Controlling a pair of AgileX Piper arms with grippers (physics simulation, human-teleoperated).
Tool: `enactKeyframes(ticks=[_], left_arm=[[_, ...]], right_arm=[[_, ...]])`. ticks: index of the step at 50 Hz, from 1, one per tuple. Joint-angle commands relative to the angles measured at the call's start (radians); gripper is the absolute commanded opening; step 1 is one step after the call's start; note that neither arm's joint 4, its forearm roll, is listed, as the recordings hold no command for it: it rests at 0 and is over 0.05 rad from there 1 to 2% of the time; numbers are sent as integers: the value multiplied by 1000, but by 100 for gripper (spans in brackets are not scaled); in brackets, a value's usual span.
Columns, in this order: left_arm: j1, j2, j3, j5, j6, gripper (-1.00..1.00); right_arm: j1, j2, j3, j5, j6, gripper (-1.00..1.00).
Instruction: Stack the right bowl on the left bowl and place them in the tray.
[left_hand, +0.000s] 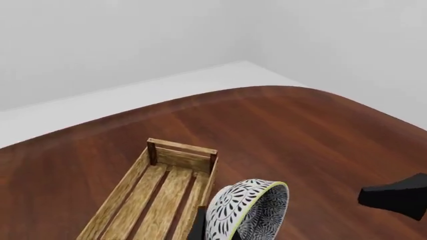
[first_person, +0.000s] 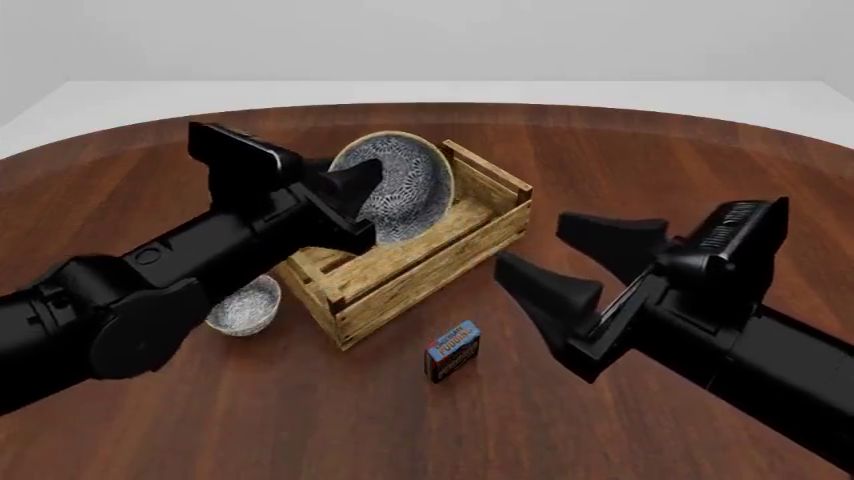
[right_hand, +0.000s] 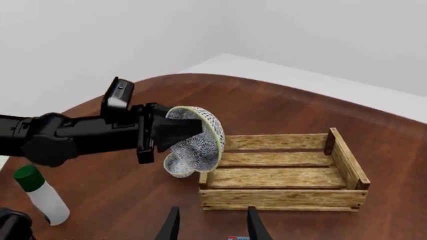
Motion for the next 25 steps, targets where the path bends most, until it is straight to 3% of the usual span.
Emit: enactKeyframes(ticks=[1,6,9,21,25], left_arm=[[69,-97,-4,61,28,-100],[59,-149,-25,134,11,-100],[96,-192,-27,164,18,-100],[156,-231,-75,311,52,-100],[184,-249,-78,357,94,-100]], right_arm=[[7,-35,0,22,-7,100],[4,-46,-1,29,-9,100],[5,-50,-1,30,-8,100],[7,-32,0,19,-10,100],[4,-32,-2,20,-11,100]])
